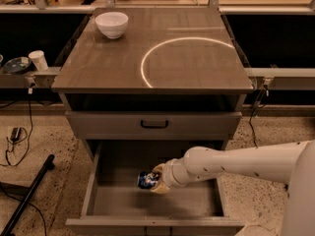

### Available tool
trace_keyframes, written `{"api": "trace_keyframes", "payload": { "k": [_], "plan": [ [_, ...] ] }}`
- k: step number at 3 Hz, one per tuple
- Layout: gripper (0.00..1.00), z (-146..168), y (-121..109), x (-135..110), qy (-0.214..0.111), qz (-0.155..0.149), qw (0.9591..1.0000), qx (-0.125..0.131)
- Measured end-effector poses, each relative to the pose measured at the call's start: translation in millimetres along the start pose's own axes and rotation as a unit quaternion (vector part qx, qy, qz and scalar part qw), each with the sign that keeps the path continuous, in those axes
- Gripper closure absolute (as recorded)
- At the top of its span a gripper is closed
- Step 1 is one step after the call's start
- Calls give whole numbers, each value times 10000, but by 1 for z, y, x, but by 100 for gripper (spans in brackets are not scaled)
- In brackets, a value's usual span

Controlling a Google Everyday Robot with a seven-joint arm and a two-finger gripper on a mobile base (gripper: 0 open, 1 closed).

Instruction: Pick pepsi can from middle drawer and place on counter

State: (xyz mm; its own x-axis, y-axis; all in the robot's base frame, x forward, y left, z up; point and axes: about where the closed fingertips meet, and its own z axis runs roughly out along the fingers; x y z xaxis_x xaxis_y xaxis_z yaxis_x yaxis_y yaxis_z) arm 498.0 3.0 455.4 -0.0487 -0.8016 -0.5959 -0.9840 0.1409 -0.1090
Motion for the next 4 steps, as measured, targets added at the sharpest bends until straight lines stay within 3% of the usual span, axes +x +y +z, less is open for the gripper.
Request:
{"api": "trace_keyframes", "payload": {
  "k": [1, 2, 4],
  "plan": [
    [100, -30, -20, -16, -63, -231, 9995, 219],
    [100, -30, -20, -16, -63, -231, 9995, 219],
    [100, -47, 1, -24, 55, -232, 9993, 280]
  ]
}}
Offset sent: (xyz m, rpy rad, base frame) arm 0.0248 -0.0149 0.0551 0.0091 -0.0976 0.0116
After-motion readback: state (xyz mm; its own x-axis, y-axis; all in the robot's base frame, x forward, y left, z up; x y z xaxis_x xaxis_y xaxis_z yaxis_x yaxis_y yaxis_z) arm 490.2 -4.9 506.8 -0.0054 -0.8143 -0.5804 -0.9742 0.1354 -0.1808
